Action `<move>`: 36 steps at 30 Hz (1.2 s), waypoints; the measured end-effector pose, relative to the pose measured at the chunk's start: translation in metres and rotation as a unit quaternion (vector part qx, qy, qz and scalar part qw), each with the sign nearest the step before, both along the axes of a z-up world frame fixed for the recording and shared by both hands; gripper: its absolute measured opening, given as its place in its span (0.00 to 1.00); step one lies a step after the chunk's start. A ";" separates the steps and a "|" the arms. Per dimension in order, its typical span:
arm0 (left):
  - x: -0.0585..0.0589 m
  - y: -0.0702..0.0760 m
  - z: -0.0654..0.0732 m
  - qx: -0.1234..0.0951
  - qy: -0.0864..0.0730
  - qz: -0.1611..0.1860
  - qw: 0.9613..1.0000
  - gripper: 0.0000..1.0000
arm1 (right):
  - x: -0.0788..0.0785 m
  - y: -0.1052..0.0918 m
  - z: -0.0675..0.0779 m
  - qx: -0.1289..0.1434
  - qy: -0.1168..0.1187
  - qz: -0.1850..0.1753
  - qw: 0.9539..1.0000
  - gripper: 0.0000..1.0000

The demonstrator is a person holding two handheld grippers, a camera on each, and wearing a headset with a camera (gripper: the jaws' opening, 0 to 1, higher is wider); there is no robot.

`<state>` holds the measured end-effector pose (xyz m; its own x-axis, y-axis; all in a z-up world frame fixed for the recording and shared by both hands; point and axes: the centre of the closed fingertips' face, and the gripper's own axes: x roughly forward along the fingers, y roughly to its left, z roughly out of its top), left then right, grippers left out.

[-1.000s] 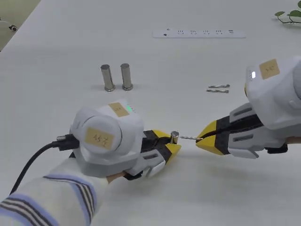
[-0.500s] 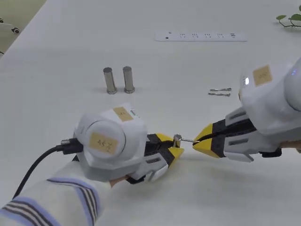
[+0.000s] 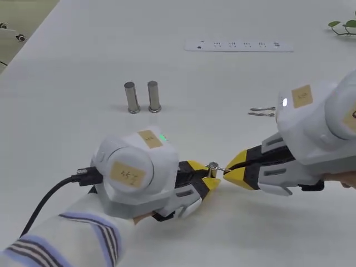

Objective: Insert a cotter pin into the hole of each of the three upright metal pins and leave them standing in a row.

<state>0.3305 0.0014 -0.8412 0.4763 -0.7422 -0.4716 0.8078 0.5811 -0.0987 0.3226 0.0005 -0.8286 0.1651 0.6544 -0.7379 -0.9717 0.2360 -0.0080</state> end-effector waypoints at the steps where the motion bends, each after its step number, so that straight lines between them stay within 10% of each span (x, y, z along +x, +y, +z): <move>1: 0.000 0.000 0.000 0.000 -0.001 -0.001 1.000 0.07 | 0.000 0.001 0.000 0.000 0.000 0.000 1.000 0.03; 36: -0.002 -0.002 0.000 -0.001 0.001 0.001 1.000 0.08 | -0.003 0.001 0.010 0.014 -0.004 -0.007 1.000 0.03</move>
<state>0.3285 -0.0007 -0.8411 0.4777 -0.7416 -0.4710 0.8059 0.5833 -0.1012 0.3198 0.0014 -0.8187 0.1797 0.6718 -0.7187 -0.9682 0.2501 -0.0082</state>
